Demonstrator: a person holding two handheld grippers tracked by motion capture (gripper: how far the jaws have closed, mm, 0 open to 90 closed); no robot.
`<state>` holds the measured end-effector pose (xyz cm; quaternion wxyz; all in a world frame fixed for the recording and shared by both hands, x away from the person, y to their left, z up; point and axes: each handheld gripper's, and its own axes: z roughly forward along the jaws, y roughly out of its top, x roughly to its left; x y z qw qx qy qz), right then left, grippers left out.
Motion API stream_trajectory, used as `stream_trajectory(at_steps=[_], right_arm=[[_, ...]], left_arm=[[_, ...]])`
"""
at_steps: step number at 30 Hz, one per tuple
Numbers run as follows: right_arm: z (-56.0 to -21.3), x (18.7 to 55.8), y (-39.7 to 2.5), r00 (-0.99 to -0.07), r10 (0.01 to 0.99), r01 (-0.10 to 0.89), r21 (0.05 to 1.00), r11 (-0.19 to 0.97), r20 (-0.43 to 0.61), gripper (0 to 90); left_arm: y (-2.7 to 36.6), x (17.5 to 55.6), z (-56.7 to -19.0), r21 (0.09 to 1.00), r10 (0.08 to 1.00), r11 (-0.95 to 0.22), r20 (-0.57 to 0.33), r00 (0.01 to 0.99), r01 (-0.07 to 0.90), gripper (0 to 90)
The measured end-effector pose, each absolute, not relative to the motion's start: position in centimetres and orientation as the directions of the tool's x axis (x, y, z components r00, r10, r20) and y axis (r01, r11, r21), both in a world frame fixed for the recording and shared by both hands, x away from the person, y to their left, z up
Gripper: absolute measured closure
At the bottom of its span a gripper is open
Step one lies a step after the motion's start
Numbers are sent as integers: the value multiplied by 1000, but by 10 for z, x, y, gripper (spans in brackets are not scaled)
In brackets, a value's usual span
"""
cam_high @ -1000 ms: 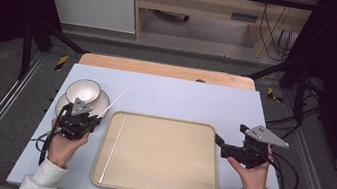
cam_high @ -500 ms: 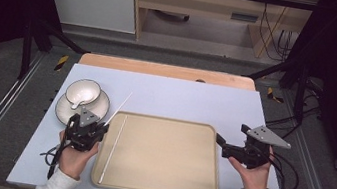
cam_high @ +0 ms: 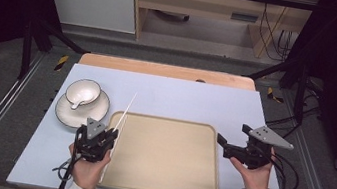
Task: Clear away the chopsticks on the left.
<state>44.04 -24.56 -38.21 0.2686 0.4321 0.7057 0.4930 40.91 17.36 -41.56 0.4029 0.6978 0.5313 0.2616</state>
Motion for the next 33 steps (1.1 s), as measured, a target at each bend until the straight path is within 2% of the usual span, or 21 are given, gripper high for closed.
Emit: stream_trajectory(at_steps=[14, 33], right_arm=[[-385, 442, -243, -484, 874, 355, 923, 147, 47, 65], [-387, 443, -241, -484, 874, 363, 919, 154, 45, 66]], left_arm=[[159, 394, -450, 834, 959, -15, -145, 245, 551, 839], [139, 393, -481, 790, 967, -65, -101, 234, 610, 838]])
